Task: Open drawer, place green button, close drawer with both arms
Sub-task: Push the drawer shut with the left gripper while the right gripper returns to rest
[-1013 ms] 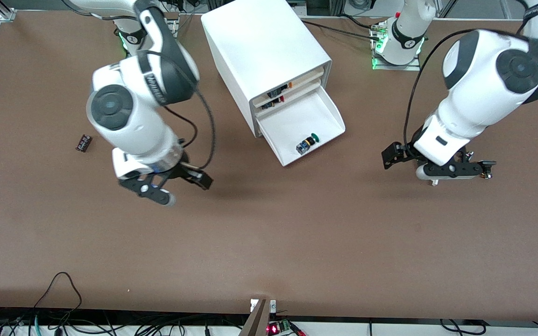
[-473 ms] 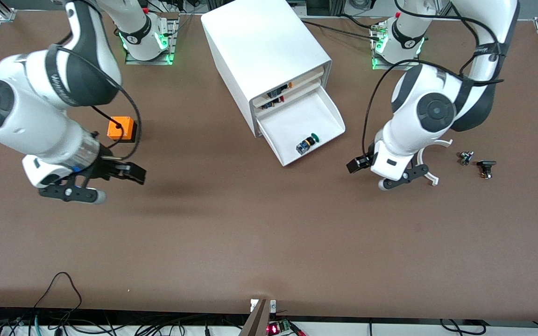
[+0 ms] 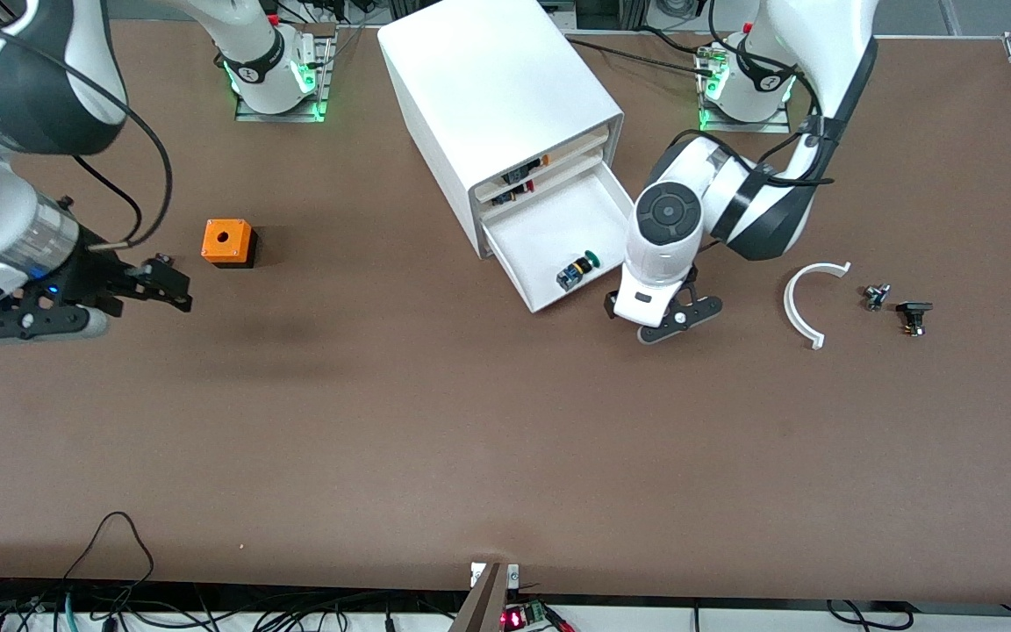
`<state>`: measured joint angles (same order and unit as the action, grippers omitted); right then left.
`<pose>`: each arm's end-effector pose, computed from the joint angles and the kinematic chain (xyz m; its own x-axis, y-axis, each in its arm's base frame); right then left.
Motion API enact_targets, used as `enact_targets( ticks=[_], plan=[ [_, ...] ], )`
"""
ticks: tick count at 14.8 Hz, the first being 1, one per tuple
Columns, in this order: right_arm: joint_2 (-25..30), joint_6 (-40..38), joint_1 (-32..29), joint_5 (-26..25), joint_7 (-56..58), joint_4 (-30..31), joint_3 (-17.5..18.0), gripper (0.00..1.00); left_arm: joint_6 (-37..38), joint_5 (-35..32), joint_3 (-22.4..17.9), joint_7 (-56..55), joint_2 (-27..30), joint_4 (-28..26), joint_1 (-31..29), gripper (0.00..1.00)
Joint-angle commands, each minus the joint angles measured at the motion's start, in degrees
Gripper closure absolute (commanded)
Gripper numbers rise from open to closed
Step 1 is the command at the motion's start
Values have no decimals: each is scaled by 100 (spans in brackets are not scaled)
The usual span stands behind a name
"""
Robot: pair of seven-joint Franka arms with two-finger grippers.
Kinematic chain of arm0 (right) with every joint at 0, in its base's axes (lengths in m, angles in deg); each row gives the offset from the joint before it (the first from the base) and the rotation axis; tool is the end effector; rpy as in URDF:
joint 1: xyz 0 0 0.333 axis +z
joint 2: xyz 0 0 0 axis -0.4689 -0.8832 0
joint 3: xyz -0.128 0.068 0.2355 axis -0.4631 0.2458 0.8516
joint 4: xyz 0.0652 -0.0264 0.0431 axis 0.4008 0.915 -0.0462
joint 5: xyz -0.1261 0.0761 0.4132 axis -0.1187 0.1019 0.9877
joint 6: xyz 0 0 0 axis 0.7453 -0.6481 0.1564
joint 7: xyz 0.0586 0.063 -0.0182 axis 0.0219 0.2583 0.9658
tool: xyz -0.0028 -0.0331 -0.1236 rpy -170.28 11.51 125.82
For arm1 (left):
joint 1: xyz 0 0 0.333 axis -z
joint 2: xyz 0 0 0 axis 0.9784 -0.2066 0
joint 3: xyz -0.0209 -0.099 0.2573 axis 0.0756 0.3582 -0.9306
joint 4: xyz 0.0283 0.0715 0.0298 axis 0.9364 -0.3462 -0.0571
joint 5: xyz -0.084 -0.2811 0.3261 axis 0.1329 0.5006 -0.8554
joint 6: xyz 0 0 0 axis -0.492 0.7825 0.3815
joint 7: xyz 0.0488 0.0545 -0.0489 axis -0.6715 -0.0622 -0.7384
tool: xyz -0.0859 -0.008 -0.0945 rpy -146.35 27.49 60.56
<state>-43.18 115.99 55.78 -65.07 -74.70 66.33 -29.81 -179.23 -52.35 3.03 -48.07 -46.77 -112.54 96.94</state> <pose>0.6644 0.0661 0.4758 0.9947 0.0728 0.0730 0.0758 -0.9963 -0.0402 0.5689 -0.3225 0.2141 0.9127 0.4085 -0.0062 0.4033 -0.9034 -0.1459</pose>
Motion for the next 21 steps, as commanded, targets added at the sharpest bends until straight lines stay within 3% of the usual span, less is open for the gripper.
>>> enact_targets(
  ticks=[1,5,12,13,15,19,21],
  plan=[
    [628,-233,83,-175,-15,356,41,0,-358,-151,90,-233,-46,-175,12,6],
    [945,-471,119,-482,-480,339,216,0,-1325,-151,231,-979,-46,-781,21,6],
    [1060,-577,58,-676,-490,295,304,0,-1485,-151,249,-1559,-37,-1072,363,7],
    [1060,-568,-125,-702,-490,295,513,0,-1485,-151,267,-1691,-29,-1090,425,7],
    [1069,-585,-1045,-703,-490,286,1459,0,-1476,-151,433,-1824,-11,-1169,382,7],
    [1130,-612,-2514,-703,-490,295,2849,0,-1397,-142,776,-2017,-2,-1283,355,6],
    [1130,-620,-2676,-703,-481,295,3038,0,-1388,-64,1091,-2175,7,-1336,241,2]
  ],
)
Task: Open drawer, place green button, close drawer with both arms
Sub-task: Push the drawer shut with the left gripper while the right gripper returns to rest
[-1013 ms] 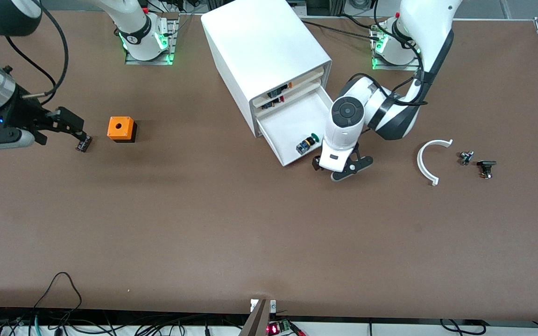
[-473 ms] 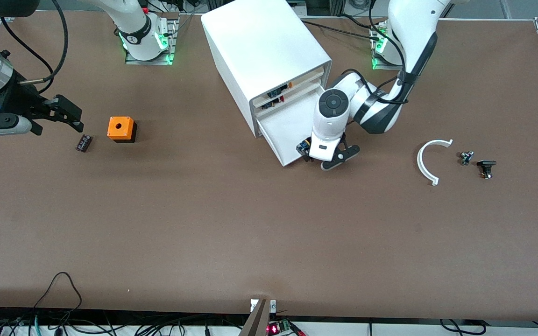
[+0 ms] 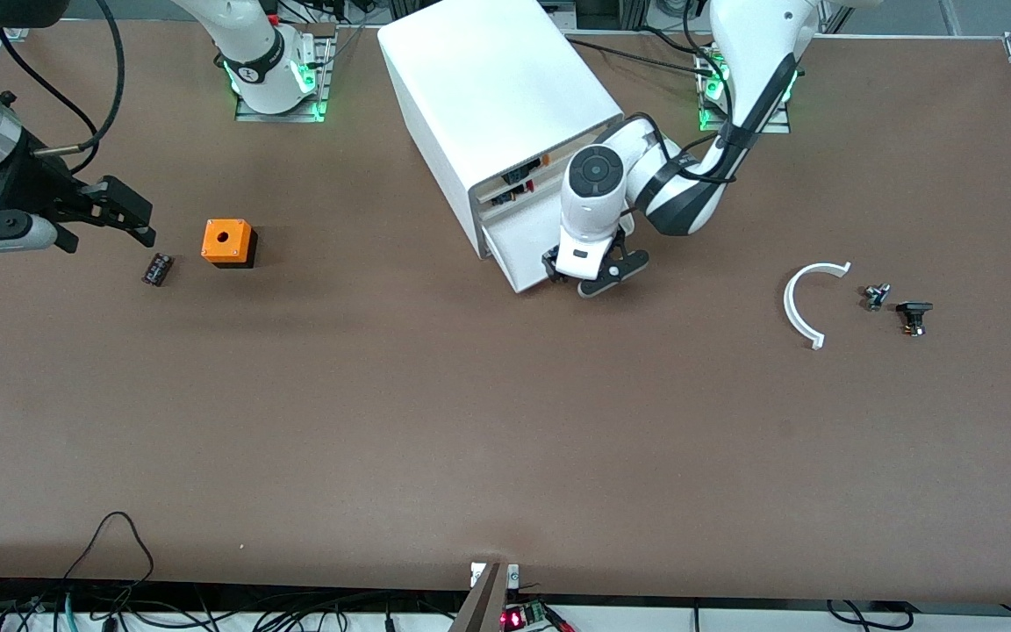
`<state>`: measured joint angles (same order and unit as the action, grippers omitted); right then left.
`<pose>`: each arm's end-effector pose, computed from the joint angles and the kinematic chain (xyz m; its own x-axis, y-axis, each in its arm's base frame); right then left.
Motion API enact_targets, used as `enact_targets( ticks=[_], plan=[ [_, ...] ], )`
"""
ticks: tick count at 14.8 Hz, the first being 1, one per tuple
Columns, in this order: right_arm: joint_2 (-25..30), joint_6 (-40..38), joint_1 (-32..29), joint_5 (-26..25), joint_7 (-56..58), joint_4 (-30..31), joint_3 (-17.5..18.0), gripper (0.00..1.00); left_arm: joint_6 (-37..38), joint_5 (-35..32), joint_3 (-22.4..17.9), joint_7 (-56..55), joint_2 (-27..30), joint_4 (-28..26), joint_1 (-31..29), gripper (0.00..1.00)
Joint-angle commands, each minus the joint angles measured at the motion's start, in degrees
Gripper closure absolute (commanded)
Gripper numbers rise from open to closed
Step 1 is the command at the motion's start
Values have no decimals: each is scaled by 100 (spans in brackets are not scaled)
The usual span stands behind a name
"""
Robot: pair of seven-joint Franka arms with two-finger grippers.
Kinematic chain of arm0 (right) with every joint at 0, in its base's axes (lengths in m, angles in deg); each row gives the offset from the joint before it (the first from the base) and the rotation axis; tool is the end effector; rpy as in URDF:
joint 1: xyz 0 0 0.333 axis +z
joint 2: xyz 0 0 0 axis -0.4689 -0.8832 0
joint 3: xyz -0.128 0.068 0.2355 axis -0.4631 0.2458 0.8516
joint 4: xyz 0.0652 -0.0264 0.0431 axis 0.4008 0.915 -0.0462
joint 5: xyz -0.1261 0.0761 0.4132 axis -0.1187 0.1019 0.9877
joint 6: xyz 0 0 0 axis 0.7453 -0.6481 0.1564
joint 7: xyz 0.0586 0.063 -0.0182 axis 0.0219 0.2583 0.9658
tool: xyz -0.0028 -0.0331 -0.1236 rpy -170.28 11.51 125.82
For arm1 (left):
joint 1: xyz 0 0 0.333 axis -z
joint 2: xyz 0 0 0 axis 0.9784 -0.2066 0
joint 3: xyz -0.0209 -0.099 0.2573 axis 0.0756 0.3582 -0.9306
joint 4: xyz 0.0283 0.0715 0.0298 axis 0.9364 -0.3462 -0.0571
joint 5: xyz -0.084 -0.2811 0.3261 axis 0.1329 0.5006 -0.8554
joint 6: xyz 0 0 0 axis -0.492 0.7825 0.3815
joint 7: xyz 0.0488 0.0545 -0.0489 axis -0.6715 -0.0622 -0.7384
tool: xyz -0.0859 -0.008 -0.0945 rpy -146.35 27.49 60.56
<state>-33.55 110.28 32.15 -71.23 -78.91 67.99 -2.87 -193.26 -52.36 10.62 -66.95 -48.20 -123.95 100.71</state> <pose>0.6215 0.0716 0.5484 0.9933 0.0707 0.0915 0.0734 -0.9970 -0.0258 0.4510 -0.4131 0.1392 0.8608 0.5075 -0.0379 0.5038 -0.8604 -0.0773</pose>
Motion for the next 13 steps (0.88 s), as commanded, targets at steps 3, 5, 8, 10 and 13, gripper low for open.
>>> enact_targets(
  ticks=[3,5,8,10,13],
  plan=[
    [167,-41,-304,-87,-52,103,318,0,42,228,624,-411,123,-204,-163,1],
    [263,-50,-260,-70,-78,51,300,0,138,255,747,-420,115,-213,-163,1],
    [290,-41,-172,-87,-78,68,168,0,147,597,862,-420,106,-222,-154,1],
    [281,-32,-93,-96,-52,41,90,0,156,721,871,-376,88,-222,-154,1],
    [150,-50,-180,-87,-8,-361,89,0,244,791,871,-367,79,-213,-101,1]
  ],
)
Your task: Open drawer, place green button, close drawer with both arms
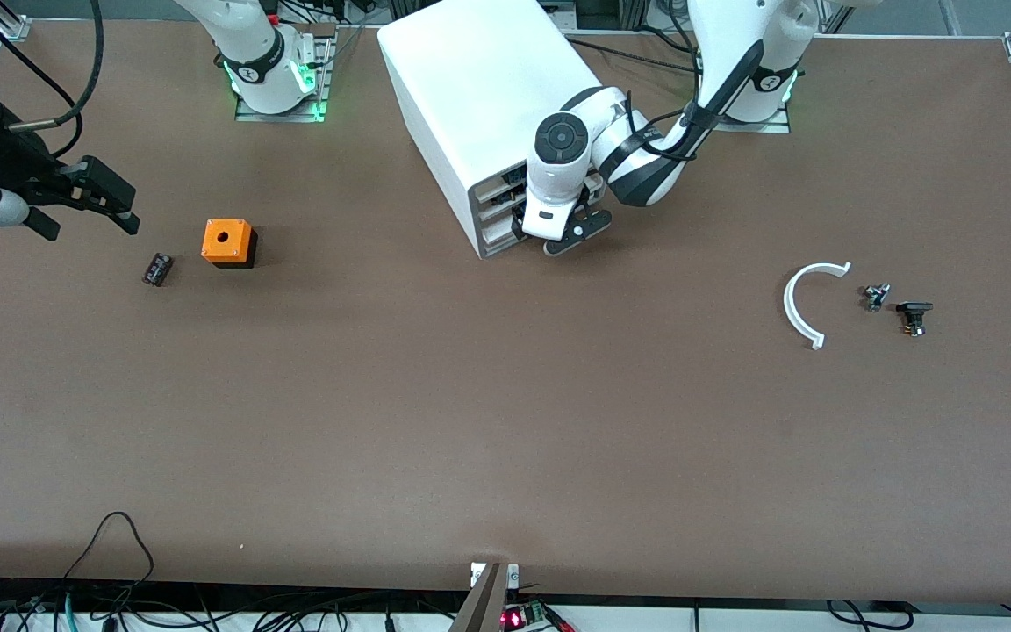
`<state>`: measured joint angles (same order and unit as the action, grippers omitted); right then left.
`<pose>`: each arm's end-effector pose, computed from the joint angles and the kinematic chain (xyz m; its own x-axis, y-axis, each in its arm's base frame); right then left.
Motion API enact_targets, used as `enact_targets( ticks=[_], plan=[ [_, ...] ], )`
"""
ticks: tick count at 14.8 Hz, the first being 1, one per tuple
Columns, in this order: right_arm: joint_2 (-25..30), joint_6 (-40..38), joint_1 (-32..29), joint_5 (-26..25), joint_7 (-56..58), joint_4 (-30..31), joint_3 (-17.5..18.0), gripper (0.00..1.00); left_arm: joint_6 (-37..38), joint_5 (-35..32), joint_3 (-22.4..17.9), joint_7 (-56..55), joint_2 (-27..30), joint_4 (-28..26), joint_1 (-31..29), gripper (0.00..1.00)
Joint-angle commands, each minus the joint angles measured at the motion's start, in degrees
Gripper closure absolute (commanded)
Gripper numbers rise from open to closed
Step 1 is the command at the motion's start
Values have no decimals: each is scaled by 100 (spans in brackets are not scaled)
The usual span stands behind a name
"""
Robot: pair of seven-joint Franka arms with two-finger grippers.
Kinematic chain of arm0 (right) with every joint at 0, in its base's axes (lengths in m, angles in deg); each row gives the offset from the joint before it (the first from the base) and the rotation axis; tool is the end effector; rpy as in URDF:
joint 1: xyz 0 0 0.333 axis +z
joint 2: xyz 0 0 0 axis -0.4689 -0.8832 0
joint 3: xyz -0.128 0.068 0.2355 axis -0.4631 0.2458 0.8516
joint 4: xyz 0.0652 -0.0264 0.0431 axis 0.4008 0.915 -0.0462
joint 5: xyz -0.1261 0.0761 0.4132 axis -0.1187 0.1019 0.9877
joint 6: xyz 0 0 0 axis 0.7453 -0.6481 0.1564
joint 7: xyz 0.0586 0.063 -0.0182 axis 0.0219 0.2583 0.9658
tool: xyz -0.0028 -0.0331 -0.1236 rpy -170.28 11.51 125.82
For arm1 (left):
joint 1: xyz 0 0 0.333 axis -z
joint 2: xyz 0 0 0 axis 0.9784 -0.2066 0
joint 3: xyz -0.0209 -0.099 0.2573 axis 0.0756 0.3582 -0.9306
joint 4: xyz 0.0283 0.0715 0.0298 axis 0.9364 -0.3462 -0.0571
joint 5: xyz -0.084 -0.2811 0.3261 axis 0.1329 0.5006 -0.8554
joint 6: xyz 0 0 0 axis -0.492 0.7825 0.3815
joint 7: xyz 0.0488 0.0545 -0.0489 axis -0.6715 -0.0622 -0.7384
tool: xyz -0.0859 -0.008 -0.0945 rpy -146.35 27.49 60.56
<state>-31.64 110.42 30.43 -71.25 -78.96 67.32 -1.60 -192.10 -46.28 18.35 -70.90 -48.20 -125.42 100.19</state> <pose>0.6152 0.0663 0.5756 0.9884 0.0616 0.1387 0.0659 -0.9975 -0.0261 0.3841 -0.4648 0.1425 0.8341 0.5278 -0.1601 0.5206 -0.8493 -0.0878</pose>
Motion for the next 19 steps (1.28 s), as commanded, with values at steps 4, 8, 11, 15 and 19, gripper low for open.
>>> enact_targets(
  ticks=[4,8,11,15,19],
  plan=[
    [-191,-125,-27,-252,-12,-480,-38,0,356,261,115,54,88,21,-111,1],
    [-261,-73,-35,-226,-12,-498,-47,0,671,315,115,325,115,231,-207,1],
    [-261,-72,-79,-200,-12,-498,-47,0,1890,315,106,1071,132,925,-514,1],
    [-261,-116,-106,-191,-21,-498,-39,0,3166,201,53,2204,194,1891,-1059,1],
    [-261,-116,-97,-191,-30,-498,-38,0,4072,-237,35,3732,238,2884,-1656,1]
  ],
)
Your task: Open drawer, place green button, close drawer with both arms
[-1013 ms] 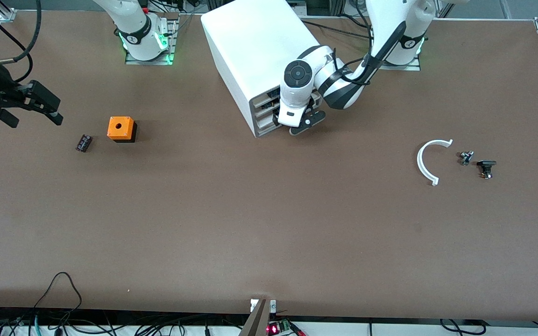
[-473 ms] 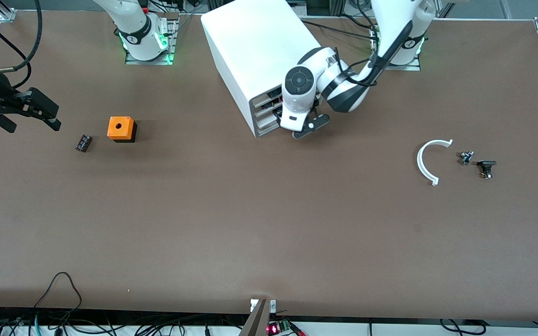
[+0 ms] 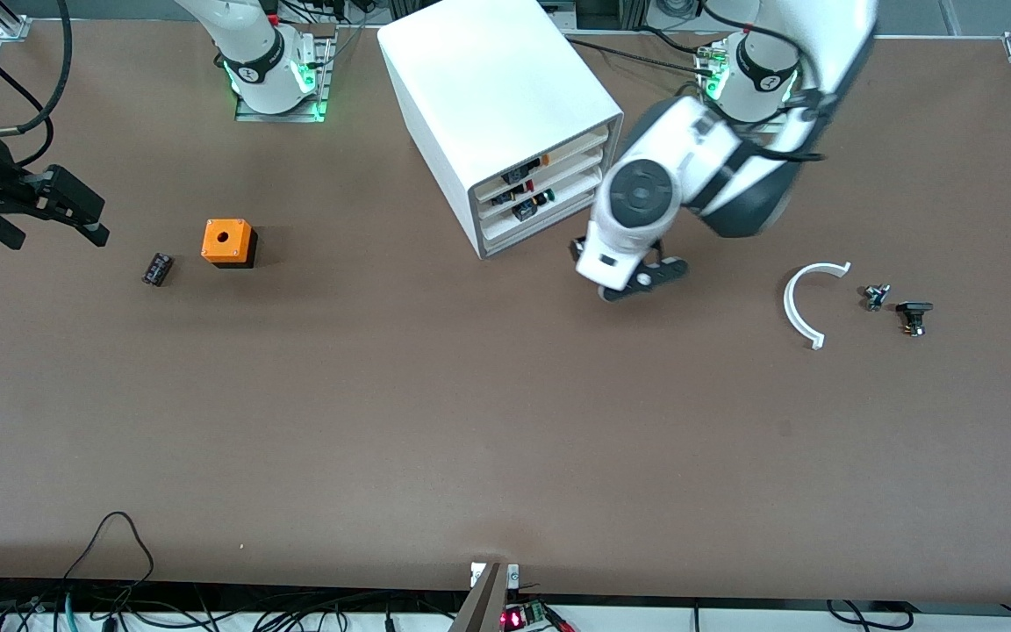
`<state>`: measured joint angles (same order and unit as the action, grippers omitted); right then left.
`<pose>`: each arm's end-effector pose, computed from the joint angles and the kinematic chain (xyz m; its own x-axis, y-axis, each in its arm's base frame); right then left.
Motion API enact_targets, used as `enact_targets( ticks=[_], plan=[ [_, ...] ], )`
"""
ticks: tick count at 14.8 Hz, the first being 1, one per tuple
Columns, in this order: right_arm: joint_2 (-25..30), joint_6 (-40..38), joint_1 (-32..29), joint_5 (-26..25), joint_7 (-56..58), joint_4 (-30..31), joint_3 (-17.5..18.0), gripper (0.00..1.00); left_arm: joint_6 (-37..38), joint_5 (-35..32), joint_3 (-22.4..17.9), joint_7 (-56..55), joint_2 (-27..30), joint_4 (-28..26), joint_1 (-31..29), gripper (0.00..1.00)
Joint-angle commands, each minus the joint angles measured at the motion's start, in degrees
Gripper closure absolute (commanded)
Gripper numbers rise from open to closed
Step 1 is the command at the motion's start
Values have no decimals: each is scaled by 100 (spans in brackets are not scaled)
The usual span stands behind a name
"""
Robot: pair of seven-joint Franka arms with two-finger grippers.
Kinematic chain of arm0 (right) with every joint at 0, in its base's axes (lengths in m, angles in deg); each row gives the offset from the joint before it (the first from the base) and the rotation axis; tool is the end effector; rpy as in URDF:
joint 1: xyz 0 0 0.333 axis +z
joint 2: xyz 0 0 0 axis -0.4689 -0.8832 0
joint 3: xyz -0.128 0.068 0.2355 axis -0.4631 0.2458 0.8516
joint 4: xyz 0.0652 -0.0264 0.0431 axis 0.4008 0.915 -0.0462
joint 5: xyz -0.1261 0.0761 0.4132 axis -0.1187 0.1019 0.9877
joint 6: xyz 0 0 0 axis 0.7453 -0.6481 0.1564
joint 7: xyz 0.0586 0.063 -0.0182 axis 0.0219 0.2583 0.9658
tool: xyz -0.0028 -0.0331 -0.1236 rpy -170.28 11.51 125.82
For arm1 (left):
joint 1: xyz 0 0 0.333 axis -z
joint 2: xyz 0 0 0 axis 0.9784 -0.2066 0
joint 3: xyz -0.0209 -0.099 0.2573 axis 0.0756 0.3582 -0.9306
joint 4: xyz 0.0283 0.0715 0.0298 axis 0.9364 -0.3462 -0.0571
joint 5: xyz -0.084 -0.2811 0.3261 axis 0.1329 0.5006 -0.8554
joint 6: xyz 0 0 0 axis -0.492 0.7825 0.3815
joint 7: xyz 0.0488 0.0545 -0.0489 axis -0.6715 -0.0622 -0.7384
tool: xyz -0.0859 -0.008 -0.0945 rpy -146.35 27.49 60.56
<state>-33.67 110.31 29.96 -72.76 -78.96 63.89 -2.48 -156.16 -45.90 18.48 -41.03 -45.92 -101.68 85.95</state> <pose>0.6270 0.0491 0.5854 0.9859 0.0415 0.1619 0.0424 -0.9991 -0.0022 0.5506 -0.3537 0.3107 0.9149 0.3069 -0.2621 0.2726 -0.9488 -0.1594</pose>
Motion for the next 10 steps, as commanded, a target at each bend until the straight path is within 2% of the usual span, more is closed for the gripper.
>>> enact_targets(
  ticks=[1,3,6,10],
  plan=[
    [-58,-105,-50,-39,-30,-155,50,0,663,-486,14,1237,10,739,-303,1],
    [-58,-105,-50,-48,-30,-155,50,0,796,-768,23,2230,89,1074,-610,1],
    [-58,-105,-50,-57,-30,-155,50,0,770,-814,40,3865,361,1338,-1172,1],
    [-58,-105,-41,-65,-30,-155,59,0,735,-717,76,4748,704,1339,-1674,1]
  ],
)
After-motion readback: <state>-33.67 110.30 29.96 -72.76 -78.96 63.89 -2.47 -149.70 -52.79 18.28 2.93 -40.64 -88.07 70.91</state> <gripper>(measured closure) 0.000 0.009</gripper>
